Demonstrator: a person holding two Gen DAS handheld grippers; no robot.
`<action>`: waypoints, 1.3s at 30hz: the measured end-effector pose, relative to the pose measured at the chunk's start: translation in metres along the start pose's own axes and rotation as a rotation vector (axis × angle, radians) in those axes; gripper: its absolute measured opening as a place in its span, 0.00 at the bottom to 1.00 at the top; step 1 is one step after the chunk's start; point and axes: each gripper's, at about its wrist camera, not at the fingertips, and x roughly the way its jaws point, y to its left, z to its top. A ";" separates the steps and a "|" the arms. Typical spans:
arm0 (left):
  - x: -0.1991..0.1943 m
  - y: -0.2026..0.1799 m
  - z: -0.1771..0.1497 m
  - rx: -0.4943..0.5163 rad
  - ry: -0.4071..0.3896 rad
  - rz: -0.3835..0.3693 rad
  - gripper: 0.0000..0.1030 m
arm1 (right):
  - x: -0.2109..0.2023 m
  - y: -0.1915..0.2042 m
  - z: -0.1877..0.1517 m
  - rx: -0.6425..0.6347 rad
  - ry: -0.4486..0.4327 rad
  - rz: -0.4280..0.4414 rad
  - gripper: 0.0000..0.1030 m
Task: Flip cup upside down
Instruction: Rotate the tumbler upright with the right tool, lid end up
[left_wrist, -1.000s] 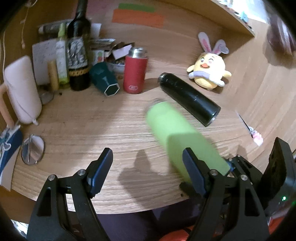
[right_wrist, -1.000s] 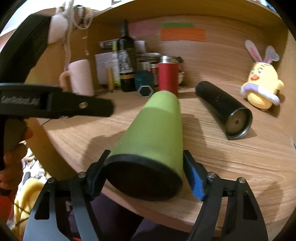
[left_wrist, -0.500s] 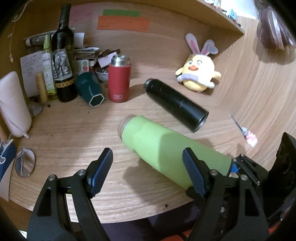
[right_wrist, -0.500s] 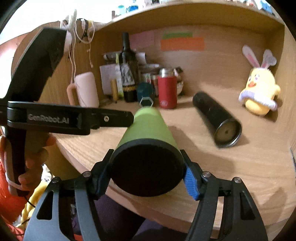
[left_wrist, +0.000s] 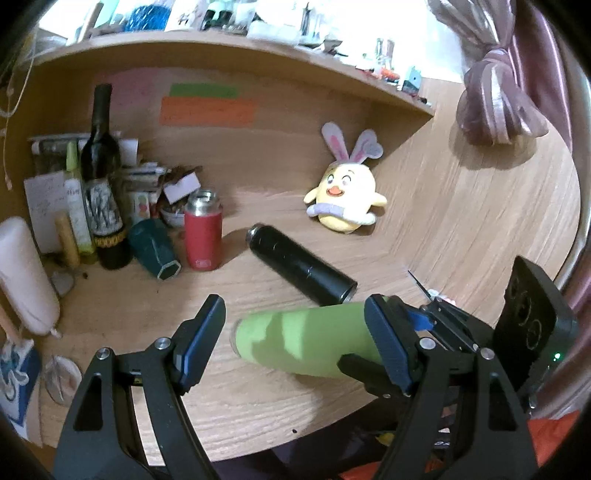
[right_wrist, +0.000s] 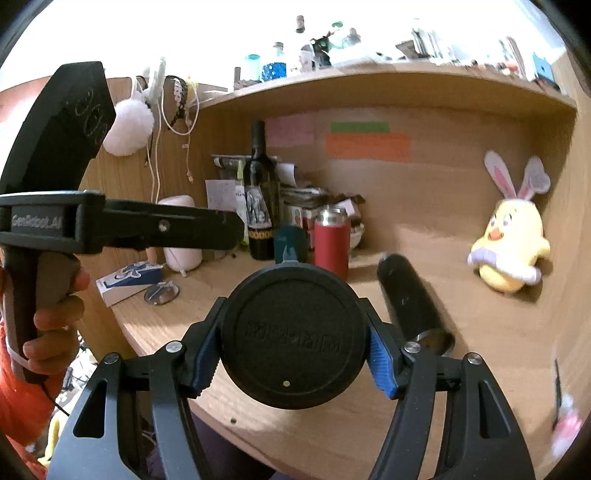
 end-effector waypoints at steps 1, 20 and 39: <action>-0.001 -0.001 0.004 0.007 -0.004 -0.002 0.75 | 0.002 0.001 0.007 -0.012 -0.002 0.001 0.62; 0.056 0.066 0.054 -0.127 0.102 -0.047 0.78 | 0.080 -0.009 0.073 -0.044 0.090 0.090 0.62; 0.051 0.059 0.056 -0.086 0.048 0.032 0.88 | 0.074 -0.015 0.053 0.003 0.132 0.076 0.81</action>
